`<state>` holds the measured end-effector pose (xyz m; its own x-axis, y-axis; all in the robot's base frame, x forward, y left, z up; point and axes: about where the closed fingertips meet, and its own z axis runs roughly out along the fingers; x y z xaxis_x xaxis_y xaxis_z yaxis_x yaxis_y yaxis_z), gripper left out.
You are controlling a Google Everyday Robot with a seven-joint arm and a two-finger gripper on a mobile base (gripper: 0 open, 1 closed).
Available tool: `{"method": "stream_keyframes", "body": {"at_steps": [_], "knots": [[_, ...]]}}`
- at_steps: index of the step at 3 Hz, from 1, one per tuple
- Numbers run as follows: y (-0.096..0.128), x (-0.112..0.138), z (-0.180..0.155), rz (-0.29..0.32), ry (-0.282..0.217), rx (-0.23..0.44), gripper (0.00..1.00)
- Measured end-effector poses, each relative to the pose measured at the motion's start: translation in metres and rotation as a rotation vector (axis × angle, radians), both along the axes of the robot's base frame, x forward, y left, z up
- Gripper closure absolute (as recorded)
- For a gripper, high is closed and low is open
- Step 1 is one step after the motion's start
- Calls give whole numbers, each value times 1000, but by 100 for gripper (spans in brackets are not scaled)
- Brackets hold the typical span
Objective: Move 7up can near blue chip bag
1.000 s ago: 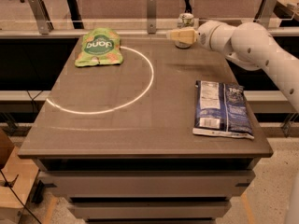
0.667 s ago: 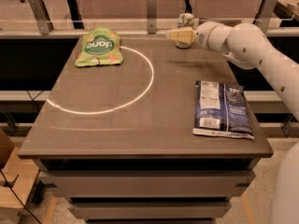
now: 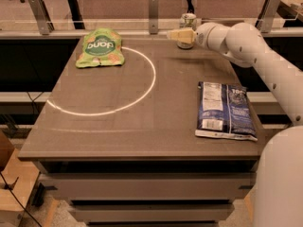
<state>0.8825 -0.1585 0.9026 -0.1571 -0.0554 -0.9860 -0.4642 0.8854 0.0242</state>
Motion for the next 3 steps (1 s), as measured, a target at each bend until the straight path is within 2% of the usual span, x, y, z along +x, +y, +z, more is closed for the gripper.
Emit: {"method": "stream_keyframes", "body": {"at_steps": [1, 2, 3], "knots": [[1, 10, -7, -10, 8, 15, 0], [1, 17, -9, -21, 10, 25, 19], [2, 20, -8, -23, 4, 29, 42]]}}
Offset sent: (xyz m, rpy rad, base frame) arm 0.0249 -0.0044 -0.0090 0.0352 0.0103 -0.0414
